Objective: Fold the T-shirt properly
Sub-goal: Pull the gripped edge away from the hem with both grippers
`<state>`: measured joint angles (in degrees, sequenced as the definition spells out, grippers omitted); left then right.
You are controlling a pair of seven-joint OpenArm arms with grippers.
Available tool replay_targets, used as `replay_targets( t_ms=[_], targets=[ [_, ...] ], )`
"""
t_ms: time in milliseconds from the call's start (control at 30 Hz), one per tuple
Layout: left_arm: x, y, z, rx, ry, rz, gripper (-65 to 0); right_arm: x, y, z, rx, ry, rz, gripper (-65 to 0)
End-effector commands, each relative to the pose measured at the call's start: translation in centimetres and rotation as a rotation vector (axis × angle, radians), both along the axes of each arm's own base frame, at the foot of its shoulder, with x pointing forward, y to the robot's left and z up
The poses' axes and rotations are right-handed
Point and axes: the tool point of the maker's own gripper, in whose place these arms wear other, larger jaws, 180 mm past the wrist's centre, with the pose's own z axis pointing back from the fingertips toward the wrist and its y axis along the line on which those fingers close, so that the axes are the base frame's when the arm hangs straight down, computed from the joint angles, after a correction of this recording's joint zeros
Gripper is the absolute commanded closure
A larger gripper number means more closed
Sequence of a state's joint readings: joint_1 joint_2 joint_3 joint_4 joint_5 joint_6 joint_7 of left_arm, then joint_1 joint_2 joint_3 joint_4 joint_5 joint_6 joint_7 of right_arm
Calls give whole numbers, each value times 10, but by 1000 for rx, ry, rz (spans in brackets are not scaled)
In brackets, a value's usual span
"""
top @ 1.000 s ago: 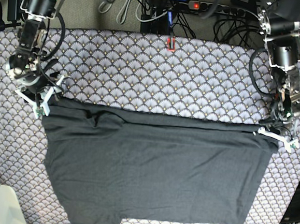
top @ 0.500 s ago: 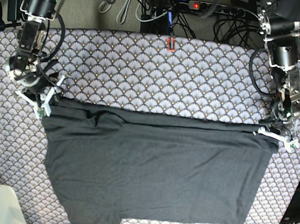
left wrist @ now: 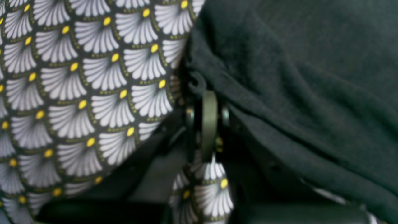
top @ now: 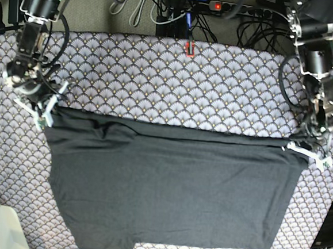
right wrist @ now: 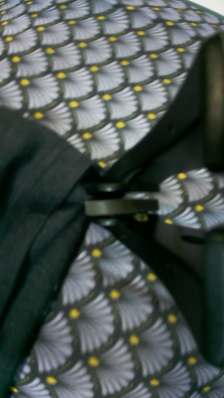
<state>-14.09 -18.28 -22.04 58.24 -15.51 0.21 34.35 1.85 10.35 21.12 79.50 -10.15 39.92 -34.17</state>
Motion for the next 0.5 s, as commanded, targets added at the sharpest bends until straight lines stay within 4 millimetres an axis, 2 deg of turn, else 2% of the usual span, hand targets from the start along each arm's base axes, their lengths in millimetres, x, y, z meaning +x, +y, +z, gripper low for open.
replay_targets(
  t_ms=[0,133,233,367,467],
  targets=[
    [16,15,32,46,-68,0,-4,5,-15,12,-35,-27,-10,0],
    [17,13,50,63,-67,-22,-4,-2,-23,11,-52,-15,-15,0],
    [6,17,60,83,-35,-41,-4,-11,-24,19,-82,-28,-3,0],
    [-8,12,67,117,-28,-73,-4,-23,-23,35,-134,-49,18,0],
    [-28,16,71,140,-17,-67,-4,-34,-21,43,-167,-52,33,0]
  ],
)
